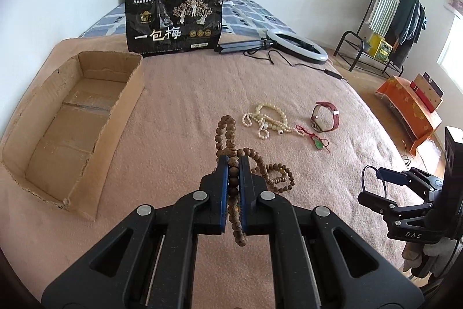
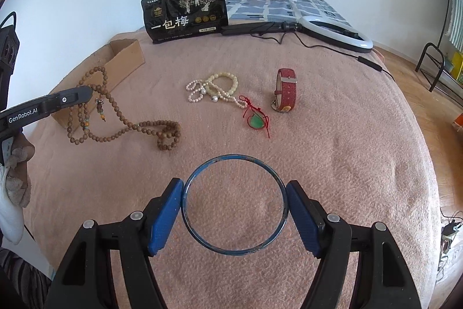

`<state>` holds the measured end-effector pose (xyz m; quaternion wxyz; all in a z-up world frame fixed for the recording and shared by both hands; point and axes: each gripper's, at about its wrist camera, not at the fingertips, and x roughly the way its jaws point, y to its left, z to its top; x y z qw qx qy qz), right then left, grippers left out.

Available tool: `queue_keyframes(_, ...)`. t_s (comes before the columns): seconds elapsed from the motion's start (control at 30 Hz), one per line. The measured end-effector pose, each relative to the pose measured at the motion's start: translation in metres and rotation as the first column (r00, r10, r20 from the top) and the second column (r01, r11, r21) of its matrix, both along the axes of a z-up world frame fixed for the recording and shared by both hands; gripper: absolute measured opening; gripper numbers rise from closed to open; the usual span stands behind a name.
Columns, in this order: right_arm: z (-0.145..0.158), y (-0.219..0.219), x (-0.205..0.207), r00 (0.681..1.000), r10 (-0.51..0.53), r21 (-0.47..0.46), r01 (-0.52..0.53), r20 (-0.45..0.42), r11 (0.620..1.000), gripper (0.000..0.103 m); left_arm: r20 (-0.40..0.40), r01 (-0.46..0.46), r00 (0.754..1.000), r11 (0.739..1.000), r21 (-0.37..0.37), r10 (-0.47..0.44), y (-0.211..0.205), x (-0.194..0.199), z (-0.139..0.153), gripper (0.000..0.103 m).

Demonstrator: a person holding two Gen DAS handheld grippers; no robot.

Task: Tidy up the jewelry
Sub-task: 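Lift the bead strand and bangle and carry both over the cardboard box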

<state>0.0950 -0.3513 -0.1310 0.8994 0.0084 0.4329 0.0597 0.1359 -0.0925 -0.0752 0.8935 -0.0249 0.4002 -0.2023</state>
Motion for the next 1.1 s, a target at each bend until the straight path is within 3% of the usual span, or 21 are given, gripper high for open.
queue_keyframes(0.33, 0.038, 0.007, 0.003, 0.997, 0.012, -0.012, -0.011, 0.070, 1.000, 0.074, 0.068, -0.031, 0.997, 0.997, -0.077, 0.036, 0.024, -0.006, 0.049, 0.004)
queue_keyframes(1.1, 0.111, 0.068, 0.053, 0.973, 0.127, -0.019, -0.125, 0.191, 0.992, 0.074, 0.252, -0.094, 0.961, 0.990, -0.103, 0.117, 0.079, 0.009, 0.152, 0.004)
